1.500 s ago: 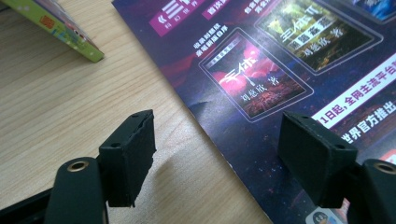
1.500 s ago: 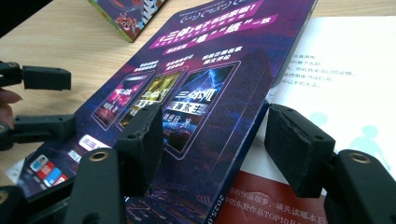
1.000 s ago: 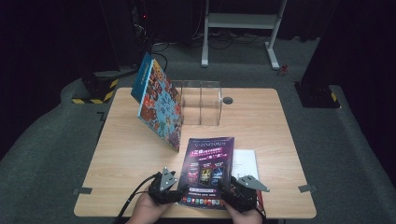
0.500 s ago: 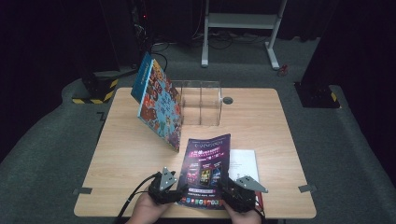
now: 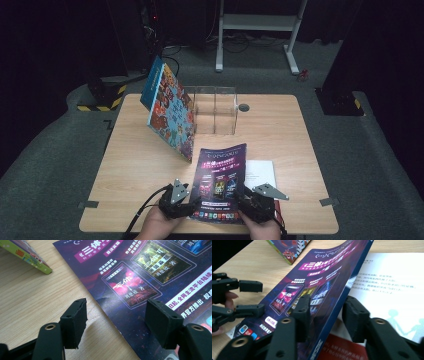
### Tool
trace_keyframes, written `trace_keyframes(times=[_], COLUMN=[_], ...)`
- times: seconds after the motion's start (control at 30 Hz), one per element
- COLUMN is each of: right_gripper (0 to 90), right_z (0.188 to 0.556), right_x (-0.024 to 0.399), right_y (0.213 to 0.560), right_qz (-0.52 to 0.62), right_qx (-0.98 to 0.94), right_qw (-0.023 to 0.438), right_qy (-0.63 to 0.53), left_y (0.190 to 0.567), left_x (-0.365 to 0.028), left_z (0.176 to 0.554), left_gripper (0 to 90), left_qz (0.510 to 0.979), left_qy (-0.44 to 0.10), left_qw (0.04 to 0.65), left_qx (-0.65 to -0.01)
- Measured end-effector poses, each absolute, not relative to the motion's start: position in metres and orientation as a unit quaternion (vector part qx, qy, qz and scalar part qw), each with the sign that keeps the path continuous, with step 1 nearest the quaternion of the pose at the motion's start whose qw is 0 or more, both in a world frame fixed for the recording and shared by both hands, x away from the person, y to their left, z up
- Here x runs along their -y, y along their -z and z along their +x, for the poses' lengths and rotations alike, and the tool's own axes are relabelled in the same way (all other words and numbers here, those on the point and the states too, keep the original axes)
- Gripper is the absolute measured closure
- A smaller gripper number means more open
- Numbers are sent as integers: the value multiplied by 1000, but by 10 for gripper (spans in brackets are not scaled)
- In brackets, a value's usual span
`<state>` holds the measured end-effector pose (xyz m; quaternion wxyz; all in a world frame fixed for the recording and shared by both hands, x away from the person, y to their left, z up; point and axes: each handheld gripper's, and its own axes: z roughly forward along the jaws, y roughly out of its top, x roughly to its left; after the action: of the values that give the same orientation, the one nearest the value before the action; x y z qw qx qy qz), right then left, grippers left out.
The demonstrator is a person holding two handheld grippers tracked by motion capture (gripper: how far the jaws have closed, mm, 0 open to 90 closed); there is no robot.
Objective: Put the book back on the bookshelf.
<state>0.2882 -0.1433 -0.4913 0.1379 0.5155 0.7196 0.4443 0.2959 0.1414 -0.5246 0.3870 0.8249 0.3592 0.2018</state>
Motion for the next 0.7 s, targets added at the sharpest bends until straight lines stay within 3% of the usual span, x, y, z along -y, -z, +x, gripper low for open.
trace_keyframes(times=[0.2, 0.43, 0.7], right_gripper=[474, 471, 471], right_z=[304, 311, 336], right_x=[146, 147, 143], right_y=[487, 472, 474], right_qz=[542, 545, 552], right_qx=[-719, -707, -711], right_qw=[96, 125, 125], right_qy=[-424, -433, -417], left_y=[525, 525, 525], left_x=[-142, -141, -141], left_z=[296, 296, 295], left_gripper=[348, 349, 349], left_qz=[825, 825, 825], left_qy=[-200, -202, -205], left_qw=[387, 387, 387], left_qx=[-359, -359, -357])
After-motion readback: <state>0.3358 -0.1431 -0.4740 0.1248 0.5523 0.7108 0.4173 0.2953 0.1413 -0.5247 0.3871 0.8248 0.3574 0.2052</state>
